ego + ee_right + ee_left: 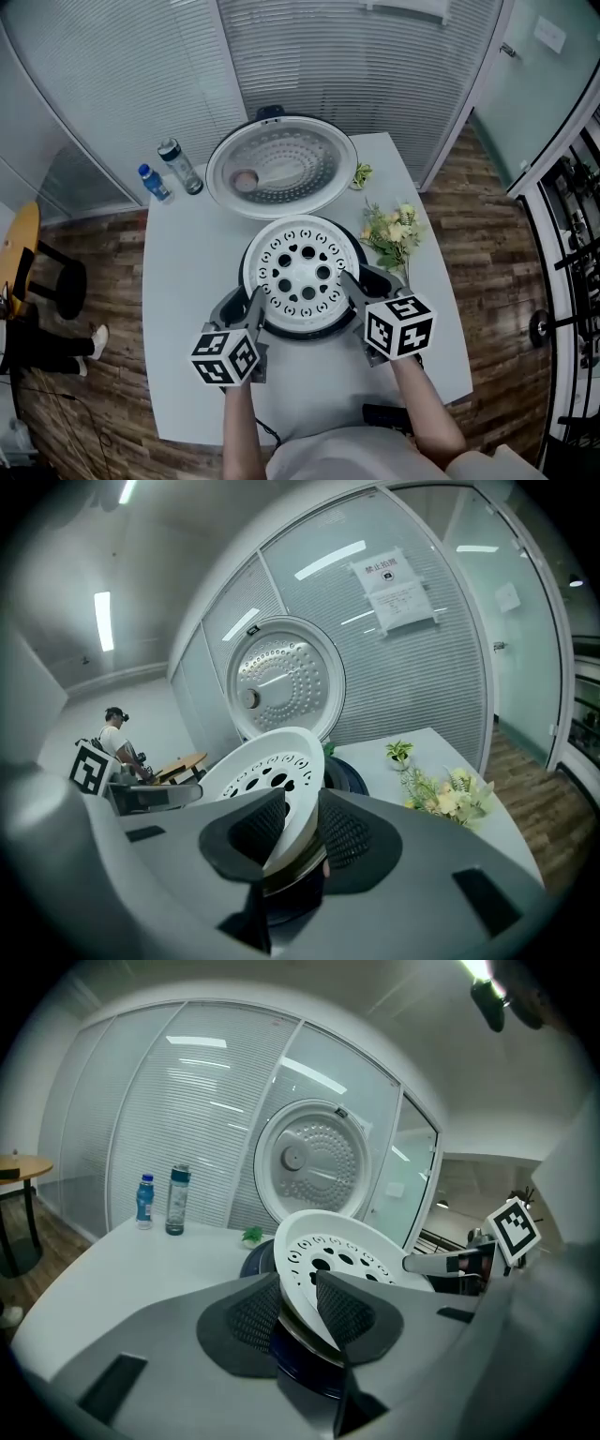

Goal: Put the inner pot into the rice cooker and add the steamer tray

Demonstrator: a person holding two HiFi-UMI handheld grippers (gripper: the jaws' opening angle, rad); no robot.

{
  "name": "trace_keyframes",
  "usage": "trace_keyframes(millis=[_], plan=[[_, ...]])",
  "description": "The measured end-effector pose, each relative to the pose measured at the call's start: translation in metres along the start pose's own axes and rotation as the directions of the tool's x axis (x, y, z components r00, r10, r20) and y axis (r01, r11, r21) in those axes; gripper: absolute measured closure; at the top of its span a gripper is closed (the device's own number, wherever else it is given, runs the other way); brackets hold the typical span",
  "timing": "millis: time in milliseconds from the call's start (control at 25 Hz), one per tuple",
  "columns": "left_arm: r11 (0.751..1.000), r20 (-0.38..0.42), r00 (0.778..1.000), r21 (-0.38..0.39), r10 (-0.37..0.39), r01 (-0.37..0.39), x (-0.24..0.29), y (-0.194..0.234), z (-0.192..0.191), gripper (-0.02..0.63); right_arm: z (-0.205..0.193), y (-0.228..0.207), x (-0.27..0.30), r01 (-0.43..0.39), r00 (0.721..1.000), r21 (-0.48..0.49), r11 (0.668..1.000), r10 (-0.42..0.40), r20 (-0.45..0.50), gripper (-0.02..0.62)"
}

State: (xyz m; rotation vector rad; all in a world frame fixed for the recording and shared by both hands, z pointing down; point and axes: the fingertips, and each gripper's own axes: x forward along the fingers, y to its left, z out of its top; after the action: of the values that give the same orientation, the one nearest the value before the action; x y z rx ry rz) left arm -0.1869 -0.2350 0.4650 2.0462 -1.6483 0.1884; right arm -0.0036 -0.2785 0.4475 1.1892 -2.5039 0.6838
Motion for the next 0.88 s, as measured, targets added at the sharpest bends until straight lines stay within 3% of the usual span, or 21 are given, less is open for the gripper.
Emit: trace_keyframes(millis=[360, 560, 880], plan=[[0.999, -0.009, 1.0, 0.048, 0.023, -0.023, 0.003, 0.001, -0.002, 0.48, -0.003, -0.003, 0.004, 0.056, 0.998, -0.088, 0.995, -0.057, -0.009, 0.479], [0.986, -0.026, 0.997, 0.152, 0.074, -0.069, 0.008, 0.001, -0.003, 0.477, -0.004, -0.007, 0.01, 0.079, 0.997, -0.1, 0.992, -0.081, -0.012, 0.461], [0.976, -0.042, 0.994, 0.198, 0.098, -0.088, 0.012, 0.002, -0.007, 0.476, -0.008, -0.009, 0.016, 0.097, 0.994, -0.142, 0.985, -0.102, -0.031, 0.456]])
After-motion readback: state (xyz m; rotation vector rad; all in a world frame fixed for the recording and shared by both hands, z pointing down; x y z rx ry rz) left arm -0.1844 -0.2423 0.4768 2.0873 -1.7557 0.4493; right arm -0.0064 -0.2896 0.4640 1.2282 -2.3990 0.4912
